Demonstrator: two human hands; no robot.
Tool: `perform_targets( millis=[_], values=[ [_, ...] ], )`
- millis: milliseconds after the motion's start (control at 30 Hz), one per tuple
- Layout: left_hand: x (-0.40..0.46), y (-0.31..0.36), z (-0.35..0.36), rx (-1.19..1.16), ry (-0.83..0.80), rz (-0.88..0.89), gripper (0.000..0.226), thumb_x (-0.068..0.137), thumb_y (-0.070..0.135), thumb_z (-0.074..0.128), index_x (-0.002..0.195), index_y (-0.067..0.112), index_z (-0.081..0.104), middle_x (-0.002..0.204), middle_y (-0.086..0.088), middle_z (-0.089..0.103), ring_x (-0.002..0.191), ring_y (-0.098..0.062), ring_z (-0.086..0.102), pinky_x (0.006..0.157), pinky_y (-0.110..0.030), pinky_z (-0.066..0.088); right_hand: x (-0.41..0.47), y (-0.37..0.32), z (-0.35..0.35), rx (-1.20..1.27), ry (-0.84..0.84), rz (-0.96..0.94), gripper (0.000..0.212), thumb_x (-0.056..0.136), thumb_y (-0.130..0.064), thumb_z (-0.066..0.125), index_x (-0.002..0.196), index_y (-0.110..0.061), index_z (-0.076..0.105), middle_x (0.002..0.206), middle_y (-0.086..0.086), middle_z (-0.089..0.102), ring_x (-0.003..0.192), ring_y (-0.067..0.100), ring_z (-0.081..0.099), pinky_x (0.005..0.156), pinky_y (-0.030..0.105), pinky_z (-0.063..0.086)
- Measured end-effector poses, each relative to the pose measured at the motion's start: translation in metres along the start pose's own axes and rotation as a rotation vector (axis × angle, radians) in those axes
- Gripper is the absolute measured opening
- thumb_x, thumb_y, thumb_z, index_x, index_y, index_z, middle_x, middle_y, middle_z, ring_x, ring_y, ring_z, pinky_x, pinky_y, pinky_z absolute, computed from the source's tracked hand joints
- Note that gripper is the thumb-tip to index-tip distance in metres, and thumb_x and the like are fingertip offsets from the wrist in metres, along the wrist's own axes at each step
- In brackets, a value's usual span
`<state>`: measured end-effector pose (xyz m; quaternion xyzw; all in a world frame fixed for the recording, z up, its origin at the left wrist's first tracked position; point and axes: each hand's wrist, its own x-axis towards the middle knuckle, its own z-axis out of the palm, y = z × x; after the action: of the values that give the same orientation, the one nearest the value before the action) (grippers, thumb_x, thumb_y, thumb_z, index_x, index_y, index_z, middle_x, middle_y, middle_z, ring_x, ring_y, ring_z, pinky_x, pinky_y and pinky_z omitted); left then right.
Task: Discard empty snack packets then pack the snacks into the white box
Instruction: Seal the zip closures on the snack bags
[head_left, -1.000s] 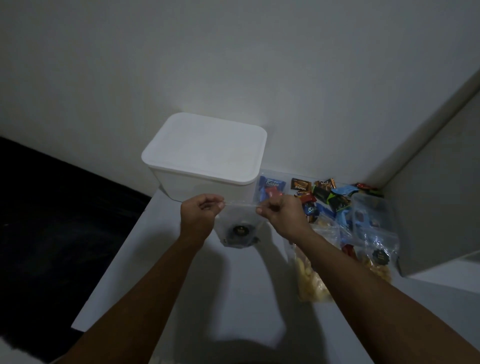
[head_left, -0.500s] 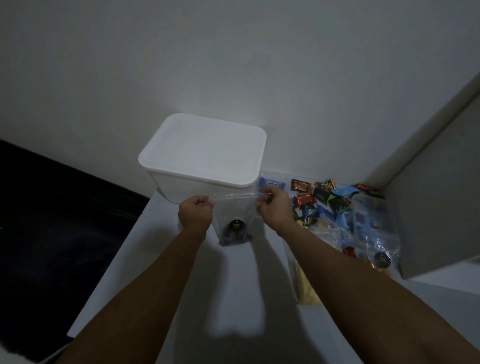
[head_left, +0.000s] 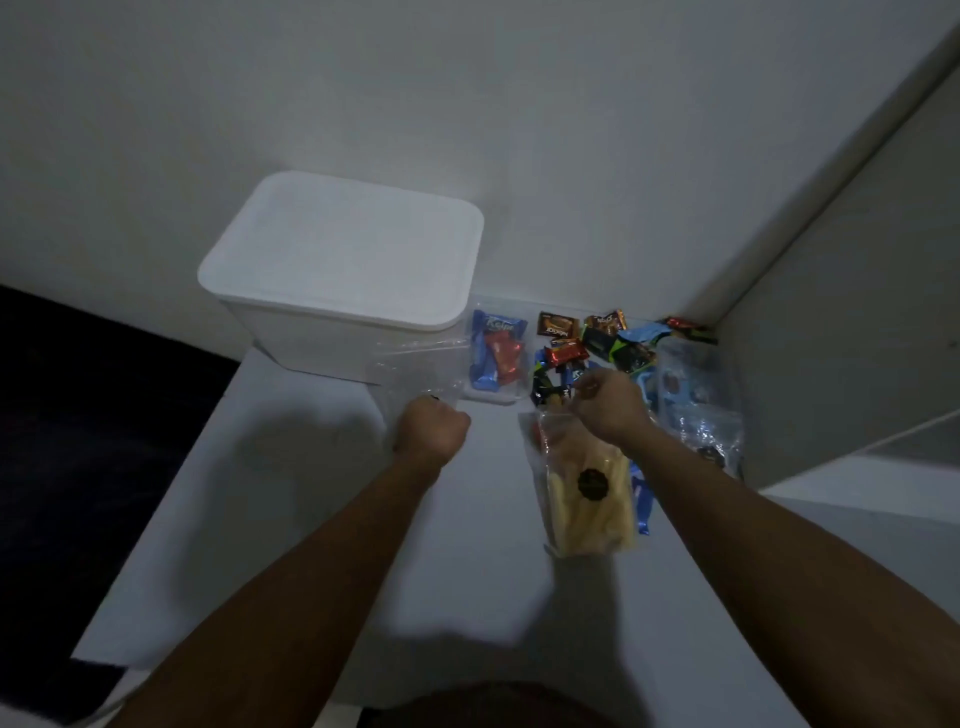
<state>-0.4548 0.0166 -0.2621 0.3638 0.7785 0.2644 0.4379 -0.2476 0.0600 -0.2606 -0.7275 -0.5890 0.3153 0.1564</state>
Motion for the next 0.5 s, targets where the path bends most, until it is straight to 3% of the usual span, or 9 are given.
perform_targets(
  millis=[67, 167, 267, 367, 500],
  values=[
    [-0.013, 0.007, 0.021, -0.025, -0.196, -0.008, 0.01, 0.082, 0.008, 0.058, 0.073, 0.008, 0.061, 0.083, -0.014, 0.063, 0.081, -0.031, 0.064, 0.075, -0.038, 0.054, -0.005, 0.021, -0.005, -0.068, 0.078, 0.074, 0.023, 0.086, -0.013, 0.066, 0.108, -0.008, 0.064, 0.105, 0.01, 0.067, 0.094, 0.023, 0.063, 0.079, 0.036, 0.052],
    [-0.031, 0.019, 0.051, -0.025, -0.362, 0.008, 0.006, 0.088, 0.01, 0.059, 0.087, 0.005, 0.061, 0.083, -0.01, 0.058, 0.076, -0.02, 0.055, 0.069, -0.033, 0.047, -0.015, 0.043, -0.01, -0.049, 0.097, 0.199, 0.037, 0.088, -0.014, 0.064, 0.122, -0.004, 0.054, 0.106, 0.008, 0.058, 0.089, 0.022, 0.056, 0.072, 0.03, 0.045],
    [-0.046, 0.03, 0.071, -0.044, -0.445, 0.006, 0.006, 0.089, 0.01, 0.057, 0.095, 0.012, 0.059, 0.078, 0.0, 0.054, 0.067, -0.008, 0.047, 0.057, -0.019, 0.039, -0.021, 0.063, -0.008, 0.13, -0.059, 0.313, 0.053, 0.082, -0.019, 0.068, 0.128, -0.007, 0.045, 0.112, 0.011, 0.059, 0.099, 0.027, 0.059, 0.085, 0.041, 0.053],
    [-0.05, 0.03, 0.084, -0.094, -0.48, 0.014, 0.029, 0.089, 0.006, 0.054, 0.117, 0.009, 0.058, 0.093, -0.002, 0.058, 0.068, -0.004, 0.048, 0.049, -0.015, 0.035, -0.015, 0.09, 0.0, 0.213, -0.08, 0.322, 0.061, 0.069, -0.034, 0.067, 0.125, -0.013, 0.051, 0.109, 0.01, 0.066, 0.1, 0.03, 0.064, 0.088, 0.048, 0.055],
    [-0.051, 0.027, 0.084, -0.152, -0.448, 0.027, 0.038, 0.085, 0.011, 0.064, 0.123, 0.01, 0.057, 0.107, -0.004, 0.063, 0.083, -0.009, 0.057, 0.058, -0.018, 0.04, -0.032, 0.074, -0.006, 0.284, 0.012, 0.314, 0.031, 0.081, -0.016, 0.067, 0.109, -0.005, 0.061, 0.092, 0.006, 0.064, 0.079, 0.02, 0.062, 0.062, 0.028, 0.051]
  ],
)
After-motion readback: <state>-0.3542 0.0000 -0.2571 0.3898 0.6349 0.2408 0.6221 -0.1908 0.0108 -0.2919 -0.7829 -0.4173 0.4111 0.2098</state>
